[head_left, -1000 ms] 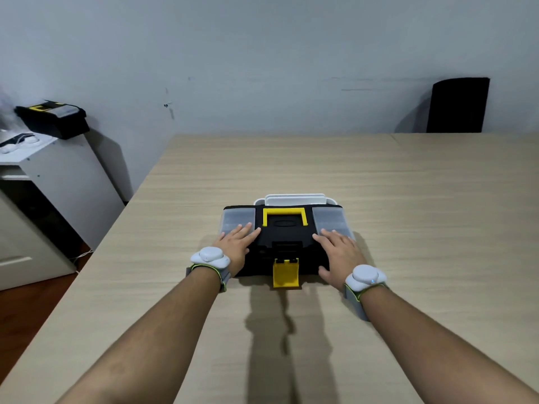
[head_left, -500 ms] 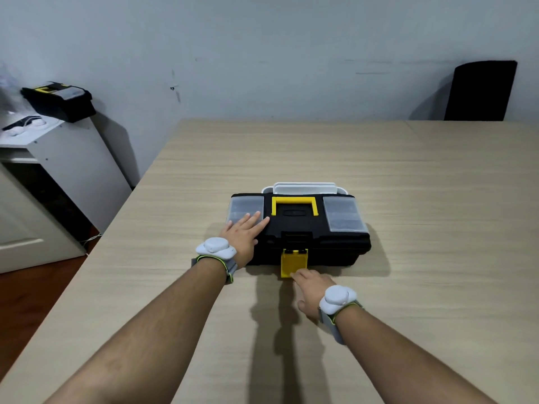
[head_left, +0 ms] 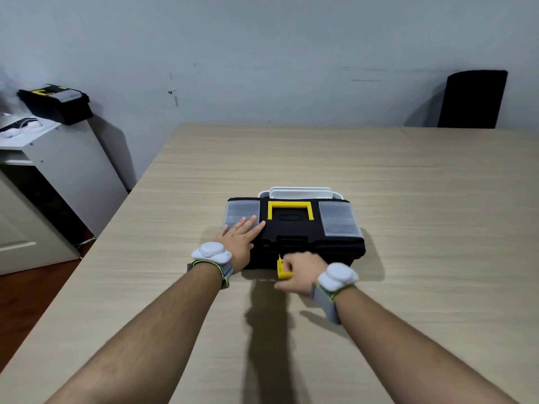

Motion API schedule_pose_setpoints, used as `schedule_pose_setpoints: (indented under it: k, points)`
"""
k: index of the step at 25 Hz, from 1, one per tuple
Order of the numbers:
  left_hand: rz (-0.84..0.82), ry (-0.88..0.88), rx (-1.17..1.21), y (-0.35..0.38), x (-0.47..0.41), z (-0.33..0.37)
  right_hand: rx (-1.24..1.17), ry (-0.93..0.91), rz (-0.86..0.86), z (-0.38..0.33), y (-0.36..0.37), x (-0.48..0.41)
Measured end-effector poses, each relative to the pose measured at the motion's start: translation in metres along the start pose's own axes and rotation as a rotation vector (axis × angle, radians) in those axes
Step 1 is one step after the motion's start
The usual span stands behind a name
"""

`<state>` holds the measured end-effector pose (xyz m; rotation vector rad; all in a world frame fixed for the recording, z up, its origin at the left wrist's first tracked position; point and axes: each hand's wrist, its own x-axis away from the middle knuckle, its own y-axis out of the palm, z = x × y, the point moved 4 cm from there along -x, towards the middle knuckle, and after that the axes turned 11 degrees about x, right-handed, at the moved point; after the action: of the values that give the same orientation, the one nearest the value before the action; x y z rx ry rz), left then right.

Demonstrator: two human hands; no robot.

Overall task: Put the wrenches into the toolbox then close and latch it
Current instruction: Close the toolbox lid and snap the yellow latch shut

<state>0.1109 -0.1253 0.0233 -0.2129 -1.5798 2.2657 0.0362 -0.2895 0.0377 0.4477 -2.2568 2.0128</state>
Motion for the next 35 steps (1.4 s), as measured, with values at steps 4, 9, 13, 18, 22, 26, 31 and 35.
schedule_pose_setpoints:
  k: [4, 9, 13, 18, 22, 26, 31, 35]
  points:
    - [0.003, 0.011, 0.014, 0.004, 0.001, 0.009, -0.035, -0.011, 0.044, 0.016, -0.052, -0.020]
    - [0.026, -0.010, 0.022, -0.003, 0.005, -0.003, 0.023, -0.011, 0.174, 0.013, -0.054, -0.039]
    - [0.008, 0.004, 0.025, -0.004, 0.005, 0.002, 0.105, 0.009, 0.180, 0.028, -0.050, -0.044]
    - [0.001, 0.004, 0.024, -0.005, 0.004, 0.004, 0.061, -0.058, 0.232, 0.030, -0.029, -0.030]
    - [-0.005, 0.002, 0.020, -0.007, 0.004, 0.005, 0.155, -0.078, 0.368, 0.028, 0.002, 0.001]
    - [0.040, 0.019, 0.019, -0.011, 0.007, 0.009, 0.177, -0.104, 0.372, 0.033, -0.002, 0.001]
    - [-0.048, -0.063, 0.045, -0.030, -0.004, -0.004, 0.199, -0.018, 0.192, 0.060, -0.026, -0.020]
    - [-0.013, -0.097, 0.114, -0.023, -0.003, -0.002, 0.136, 0.044, 0.137, 0.060, -0.035, -0.039]
